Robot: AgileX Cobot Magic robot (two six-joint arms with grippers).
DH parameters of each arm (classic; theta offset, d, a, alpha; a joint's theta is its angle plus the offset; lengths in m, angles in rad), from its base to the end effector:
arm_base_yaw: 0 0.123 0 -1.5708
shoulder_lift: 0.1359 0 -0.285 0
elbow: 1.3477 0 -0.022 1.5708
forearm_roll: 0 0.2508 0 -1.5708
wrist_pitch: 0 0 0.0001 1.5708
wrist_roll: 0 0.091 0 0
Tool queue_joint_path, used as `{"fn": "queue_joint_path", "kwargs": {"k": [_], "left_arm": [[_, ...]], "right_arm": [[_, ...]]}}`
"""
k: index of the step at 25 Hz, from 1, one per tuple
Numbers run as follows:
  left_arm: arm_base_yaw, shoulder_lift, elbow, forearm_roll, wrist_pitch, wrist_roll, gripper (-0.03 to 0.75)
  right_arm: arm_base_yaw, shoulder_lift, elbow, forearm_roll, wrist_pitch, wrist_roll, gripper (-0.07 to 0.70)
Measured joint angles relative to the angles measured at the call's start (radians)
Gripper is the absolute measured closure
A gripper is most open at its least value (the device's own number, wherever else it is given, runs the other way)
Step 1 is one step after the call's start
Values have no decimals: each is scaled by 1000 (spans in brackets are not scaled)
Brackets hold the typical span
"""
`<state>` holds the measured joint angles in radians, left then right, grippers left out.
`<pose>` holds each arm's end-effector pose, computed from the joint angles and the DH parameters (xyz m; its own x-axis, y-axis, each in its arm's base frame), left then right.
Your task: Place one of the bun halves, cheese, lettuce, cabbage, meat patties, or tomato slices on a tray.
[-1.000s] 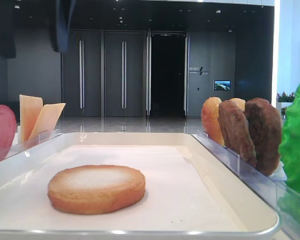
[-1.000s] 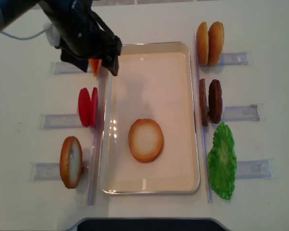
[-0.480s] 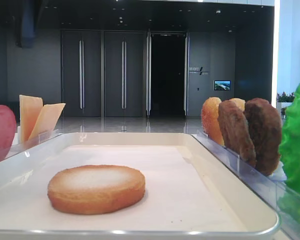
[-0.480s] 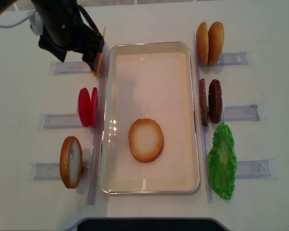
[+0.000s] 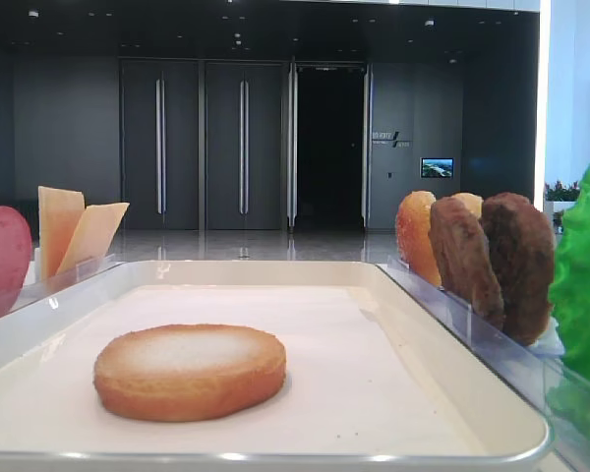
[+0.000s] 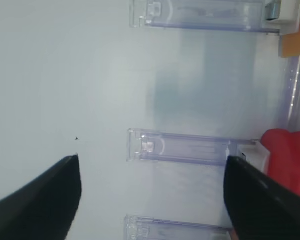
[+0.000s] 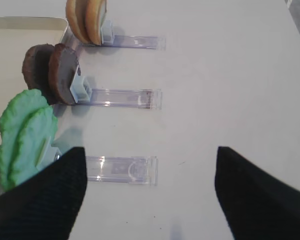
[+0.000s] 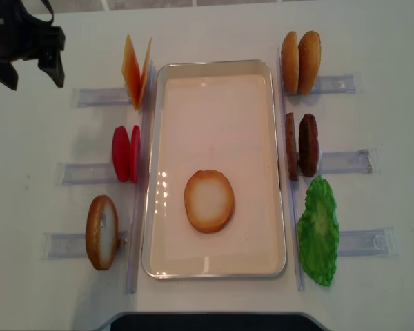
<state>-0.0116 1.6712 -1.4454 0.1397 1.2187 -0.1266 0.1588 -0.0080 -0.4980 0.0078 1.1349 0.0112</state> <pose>0.3376 0.0080 0.2991 -0.9723 -0.0661 -0.2243 -0.0928 0.9895 0.1105 -0.0091 -0.0008 0.2708 -0.5114 -0.0672 -0.8567 -0.1567 0.9875 0.0161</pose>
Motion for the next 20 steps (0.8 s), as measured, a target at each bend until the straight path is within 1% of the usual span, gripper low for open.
{"fn": "queue_joint_path", "kwargs": {"k": [3, 10, 20], "left_arm": [[17, 0, 0, 3, 1, 31, 24], [17, 0, 0, 29, 1, 82, 24], [17, -1, 0, 33, 1, 99, 24]], "right_arm": [[0, 0, 0, 0, 0, 0, 97], [0, 0, 0, 0, 0, 0, 97], [0, 0, 0, 0, 0, 0, 97]]}}
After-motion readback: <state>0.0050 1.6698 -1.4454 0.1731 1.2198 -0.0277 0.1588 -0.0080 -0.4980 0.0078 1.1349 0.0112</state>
